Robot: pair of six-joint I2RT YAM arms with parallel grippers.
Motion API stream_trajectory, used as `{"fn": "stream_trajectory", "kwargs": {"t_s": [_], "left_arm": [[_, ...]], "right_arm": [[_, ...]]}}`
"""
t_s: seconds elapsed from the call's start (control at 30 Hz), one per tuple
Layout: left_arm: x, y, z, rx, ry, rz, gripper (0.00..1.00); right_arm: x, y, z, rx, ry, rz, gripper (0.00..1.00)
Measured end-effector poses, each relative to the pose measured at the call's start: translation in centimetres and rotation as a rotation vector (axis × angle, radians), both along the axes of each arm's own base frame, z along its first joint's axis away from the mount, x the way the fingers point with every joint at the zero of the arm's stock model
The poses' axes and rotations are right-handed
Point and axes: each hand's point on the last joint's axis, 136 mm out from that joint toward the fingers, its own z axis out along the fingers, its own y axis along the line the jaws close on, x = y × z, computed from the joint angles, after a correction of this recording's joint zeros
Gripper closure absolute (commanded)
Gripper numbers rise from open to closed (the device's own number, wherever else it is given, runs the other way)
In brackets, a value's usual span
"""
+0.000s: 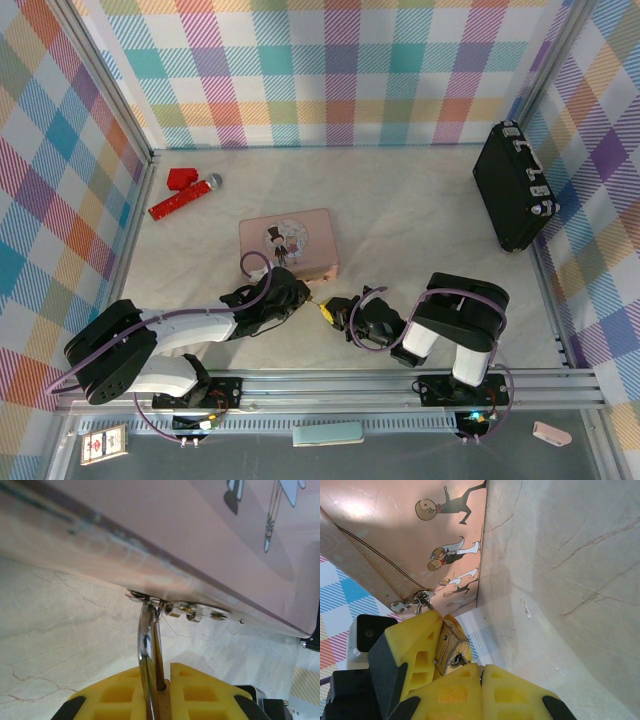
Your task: Unlock a padlock with a key
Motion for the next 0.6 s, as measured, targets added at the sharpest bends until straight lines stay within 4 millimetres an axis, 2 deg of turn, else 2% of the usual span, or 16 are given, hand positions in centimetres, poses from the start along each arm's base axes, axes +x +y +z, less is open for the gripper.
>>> {"fn": "stream_trajectory", "kwargs": {"t_s": [0.6], "left_arm": [[-0.26,-0.32,-0.06,0.002,-0.003,-0.004,0.93]], "right_arm": [[0.01,-0.01,0.02,0.003,0.002,-0.002,1.0]]}}
